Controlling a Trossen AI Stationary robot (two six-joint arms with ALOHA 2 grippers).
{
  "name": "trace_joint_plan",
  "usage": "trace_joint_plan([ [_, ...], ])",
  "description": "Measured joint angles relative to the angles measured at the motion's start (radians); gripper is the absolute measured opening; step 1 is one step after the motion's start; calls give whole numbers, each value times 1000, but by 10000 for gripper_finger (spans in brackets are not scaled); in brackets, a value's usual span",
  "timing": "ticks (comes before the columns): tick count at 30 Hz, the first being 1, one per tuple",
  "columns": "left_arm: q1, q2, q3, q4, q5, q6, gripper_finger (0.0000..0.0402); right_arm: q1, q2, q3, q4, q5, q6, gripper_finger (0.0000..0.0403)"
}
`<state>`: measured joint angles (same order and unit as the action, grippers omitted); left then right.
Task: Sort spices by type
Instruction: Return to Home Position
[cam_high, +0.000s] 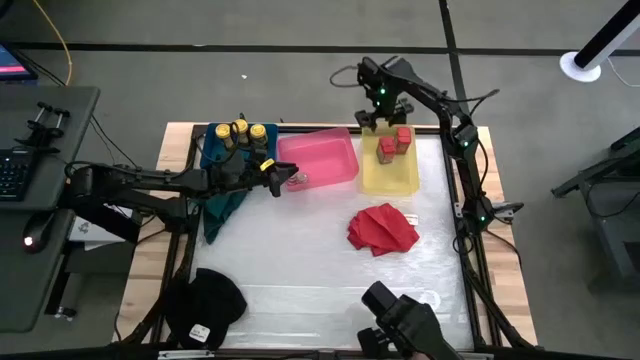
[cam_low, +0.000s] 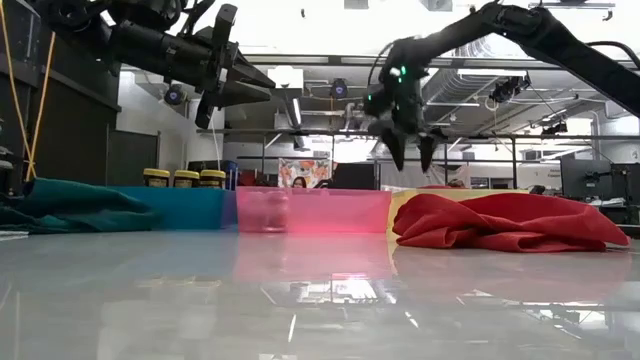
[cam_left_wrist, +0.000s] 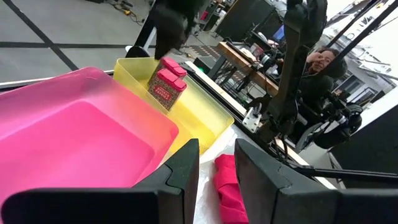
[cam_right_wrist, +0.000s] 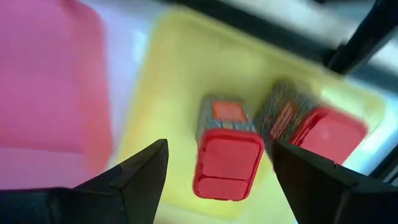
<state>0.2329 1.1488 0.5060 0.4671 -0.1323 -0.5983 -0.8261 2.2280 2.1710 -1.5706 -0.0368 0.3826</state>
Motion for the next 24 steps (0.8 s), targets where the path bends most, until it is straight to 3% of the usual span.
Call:
trace_joint_plan([
  [5,0,0,0,0,0,0,90,43,-35,112,1,-18,-99,281],
  [10,0,0,0,-1,0,1,90,138,-98,49,1,25,-207,256],
  [14,0,0,0,-3,-11,24,90,210,-152,-100,1,93,-291,187],
  [20,2,0,0,-8,-13,26,90,219,-318,-440,72,129,-354,21],
  [24,2,0,0,-9,-27,27,90,198,-475,-685,205,65,-311,22],
])
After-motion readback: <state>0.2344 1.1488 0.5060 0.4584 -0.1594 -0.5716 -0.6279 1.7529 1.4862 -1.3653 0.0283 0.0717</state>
